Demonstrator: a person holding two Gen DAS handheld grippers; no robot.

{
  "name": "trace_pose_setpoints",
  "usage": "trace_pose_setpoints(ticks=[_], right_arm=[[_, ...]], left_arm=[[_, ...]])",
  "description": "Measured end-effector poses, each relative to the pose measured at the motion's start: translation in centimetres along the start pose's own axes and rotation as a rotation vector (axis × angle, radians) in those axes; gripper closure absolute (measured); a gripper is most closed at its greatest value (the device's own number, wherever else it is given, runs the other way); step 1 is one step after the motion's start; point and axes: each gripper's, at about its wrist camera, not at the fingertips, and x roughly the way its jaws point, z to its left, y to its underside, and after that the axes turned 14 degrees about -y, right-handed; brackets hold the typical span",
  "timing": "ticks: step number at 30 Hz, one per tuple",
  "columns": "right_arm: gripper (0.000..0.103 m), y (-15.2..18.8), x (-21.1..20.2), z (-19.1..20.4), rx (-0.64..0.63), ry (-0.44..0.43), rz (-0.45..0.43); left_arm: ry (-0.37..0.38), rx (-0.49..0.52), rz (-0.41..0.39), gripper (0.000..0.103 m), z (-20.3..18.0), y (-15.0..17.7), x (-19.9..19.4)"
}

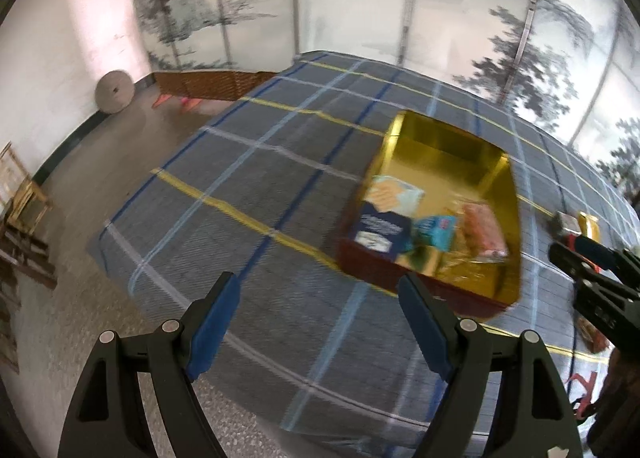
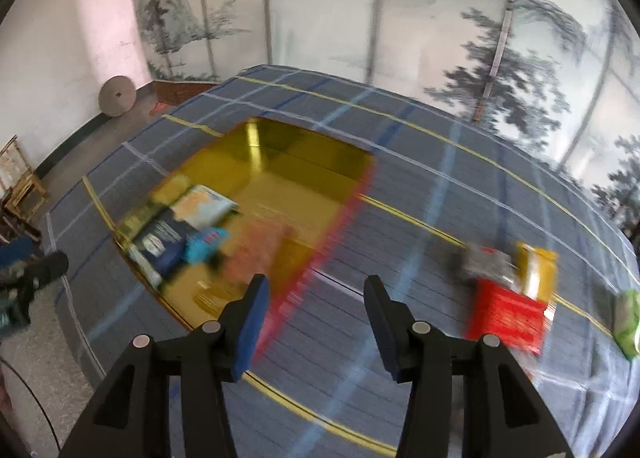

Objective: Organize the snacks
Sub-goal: 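Grasp the pink-and-white wrapped pastry on the table with the right tool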

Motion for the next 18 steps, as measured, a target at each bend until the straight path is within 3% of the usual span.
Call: trace_pose_setpoints(ticks=[10,18], right_arm=[[0.053,7.8,-6.7,-9.2,0.145,0.173,0.022],[0.053,12.5,-8.0,-13.4,0.268,0.199,0.06]], left_arm=[[0.1,0.158,-0.038,0.024,-7.6,0.6,-2.2],[0.158,0.279,-0.055,0.024,-12.8,2.2,-3.3]])
